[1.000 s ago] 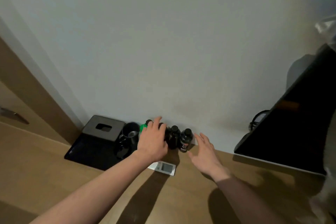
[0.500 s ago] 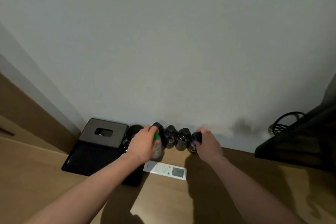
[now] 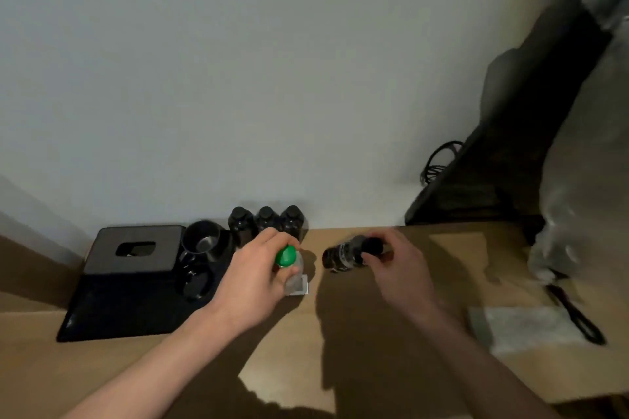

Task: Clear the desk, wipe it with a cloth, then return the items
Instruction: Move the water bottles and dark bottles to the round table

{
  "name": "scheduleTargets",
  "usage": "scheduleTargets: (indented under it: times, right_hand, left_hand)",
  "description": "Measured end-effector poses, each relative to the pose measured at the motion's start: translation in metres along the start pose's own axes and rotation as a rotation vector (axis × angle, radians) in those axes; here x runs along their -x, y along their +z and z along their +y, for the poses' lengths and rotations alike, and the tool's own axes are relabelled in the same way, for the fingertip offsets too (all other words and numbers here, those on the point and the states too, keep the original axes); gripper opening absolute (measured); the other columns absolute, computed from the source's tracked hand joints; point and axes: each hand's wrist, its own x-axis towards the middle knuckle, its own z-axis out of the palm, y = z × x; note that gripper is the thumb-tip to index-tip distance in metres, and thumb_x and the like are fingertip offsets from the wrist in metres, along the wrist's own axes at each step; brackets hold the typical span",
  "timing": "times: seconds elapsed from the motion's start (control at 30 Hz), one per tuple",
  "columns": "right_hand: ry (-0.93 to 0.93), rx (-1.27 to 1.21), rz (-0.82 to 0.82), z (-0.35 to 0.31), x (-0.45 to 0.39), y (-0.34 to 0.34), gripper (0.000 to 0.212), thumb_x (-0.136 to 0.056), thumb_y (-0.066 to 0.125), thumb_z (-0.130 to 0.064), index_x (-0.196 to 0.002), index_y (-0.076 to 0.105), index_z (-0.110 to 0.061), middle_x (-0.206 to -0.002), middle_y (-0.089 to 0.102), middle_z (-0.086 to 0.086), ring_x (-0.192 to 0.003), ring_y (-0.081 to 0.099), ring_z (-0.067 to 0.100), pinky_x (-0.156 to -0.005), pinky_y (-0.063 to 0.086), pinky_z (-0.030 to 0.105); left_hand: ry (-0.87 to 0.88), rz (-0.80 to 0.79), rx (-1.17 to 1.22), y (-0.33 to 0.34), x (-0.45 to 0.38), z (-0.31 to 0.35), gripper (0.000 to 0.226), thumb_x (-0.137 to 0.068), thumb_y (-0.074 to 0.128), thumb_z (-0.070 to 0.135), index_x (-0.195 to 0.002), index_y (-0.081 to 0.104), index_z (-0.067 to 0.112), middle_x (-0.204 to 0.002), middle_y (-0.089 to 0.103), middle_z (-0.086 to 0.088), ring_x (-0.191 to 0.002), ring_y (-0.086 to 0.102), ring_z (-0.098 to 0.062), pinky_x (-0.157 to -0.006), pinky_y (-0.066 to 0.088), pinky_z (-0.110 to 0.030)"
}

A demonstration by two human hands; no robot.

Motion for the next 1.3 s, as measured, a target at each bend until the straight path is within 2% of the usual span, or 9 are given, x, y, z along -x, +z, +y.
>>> scheduleTargets:
  times: [0.33, 0.4, 0.47, 0.7, 0.87, 0.93, 1.07, 1.17, 1.3]
  right_hand:
    - [0.218, -0.008, 0.172, 0.091, 0.203, -0.123, 0.027, -0.094, 0.073, -0.03, -0.116, 0.062, -0.04, -0.11, 0.058, -0.025, -0.096, 0.061, 0.002, -0.091, 0.057, 0.033]
    - [0.279, -0.013, 0.192, 0.114, 0.248, -0.15, 0.026, -0.096, 0.07, -0.031, -0.119, 0.062, -0.041, -0.111, 0.057, -0.024, -0.094, 0.061, 0.001, -0.089, 0.056, 0.023]
    - [0.318, -0.016, 0.231, 0.138, 0.293, -0.175, 0.027, -0.097, 0.07, -0.031, -0.118, 0.061, -0.044, -0.11, 0.059, -0.022, -0.088, 0.062, -0.002, -0.074, 0.05, 0.008]
    - [0.435, -0.058, 0.411, 0.217, 0.424, -0.256, 0.029, -0.097, 0.07, -0.03, -0.12, 0.06, -0.044, -0.108, 0.054, -0.018, -0.086, 0.059, 0.001, -0.071, 0.049, 0.011]
    - [0.501, -0.16, 0.536, 0.261, 0.496, -0.312, 0.032, -0.098, 0.069, -0.025, -0.12, 0.055, -0.045, -0.107, 0.055, -0.019, -0.087, 0.06, -0.001, -0.058, 0.047, 0.003]
    - [0.516, -0.213, 0.6, 0.277, 0.516, -0.333, 0.032, -0.098, 0.069, -0.021, -0.119, 0.056, -0.042, -0.103, 0.056, -0.017, -0.082, 0.061, -0.002, -0.056, 0.044, 0.001]
    - [0.468, -0.244, 0.793, 0.311, 0.543, -0.371, 0.035, -0.094, 0.071, -0.003, -0.106, 0.061, -0.034, -0.104, 0.061, -0.006, -0.08, 0.059, -0.02, -0.057, 0.045, 0.002]
    - [0.473, -0.137, 0.784, 0.342, 0.563, -0.411, 0.035, -0.095, 0.072, -0.017, -0.108, 0.057, -0.046, -0.107, 0.056, -0.022, -0.088, 0.059, -0.014, -0.062, 0.048, 0.006]
    - [0.507, -0.021, 0.787, 0.399, 0.587, -0.465, 0.034, -0.095, 0.071, -0.031, -0.126, 0.06, -0.043, -0.111, 0.056, -0.027, -0.093, 0.059, -0.006, -0.067, 0.048, 0.012]
  left_hand:
    - [0.293, -0.217, 0.003, 0.094, 0.053, 0.166, 0.035, -0.085, 0.08, 0.023, -0.115, 0.066, 0.035, -0.106, 0.059, 0.022, -0.097, 0.057, -0.002, -0.084, 0.052, -0.028]
    - [0.326, -0.241, 0.018, 0.122, 0.074, 0.204, 0.036, -0.086, 0.081, 0.025, -0.116, 0.065, 0.037, -0.108, 0.059, 0.024, -0.099, 0.058, -0.001, -0.086, 0.052, -0.023]
    - [0.359, -0.266, 0.026, 0.148, 0.096, 0.243, 0.036, -0.085, 0.082, 0.026, -0.115, 0.065, 0.039, -0.107, 0.058, 0.026, -0.097, 0.059, 0.0, -0.084, 0.053, -0.021]
    - [0.55, -0.409, 0.029, 0.226, 0.157, 0.38, 0.037, -0.087, 0.08, 0.032, -0.12, 0.064, 0.039, -0.115, 0.061, 0.023, -0.101, 0.059, -0.002, -0.088, 0.057, -0.031]
    - [0.641, -0.507, 0.01, 0.28, 0.187, 0.469, 0.035, -0.089, 0.077, 0.037, -0.119, 0.061, 0.044, -0.117, 0.058, 0.025, -0.102, 0.053, 0.005, -0.087, 0.048, -0.018]
    - [0.673, -0.516, 0.016, 0.299, 0.194, 0.5, 0.035, -0.088, 0.078, 0.039, -0.118, 0.061, 0.044, -0.116, 0.059, 0.025, -0.104, 0.056, 0.002, -0.09, 0.053, -0.027]
    - [0.733, -0.549, 0.012, 0.342, 0.205, 0.558, 0.034, -0.088, 0.078, 0.036, -0.117, 0.063, 0.042, -0.113, 0.058, 0.026, -0.102, 0.056, 0.0, -0.087, 0.055, -0.03]
    - [0.767, -0.562, 0.02, 0.378, 0.212, 0.6, 0.033, -0.089, 0.077, 0.034, -0.118, 0.063, 0.042, -0.115, 0.059, 0.025, -0.107, 0.055, 0.0, -0.087, 0.052, -0.026]
    - [0.756, -0.594, 0.037, 0.431, 0.216, 0.659, 0.031, -0.09, 0.076, 0.034, -0.115, 0.061, 0.046, -0.109, 0.056, 0.029, -0.099, 0.052, 0.005, -0.077, 0.039, -0.013]
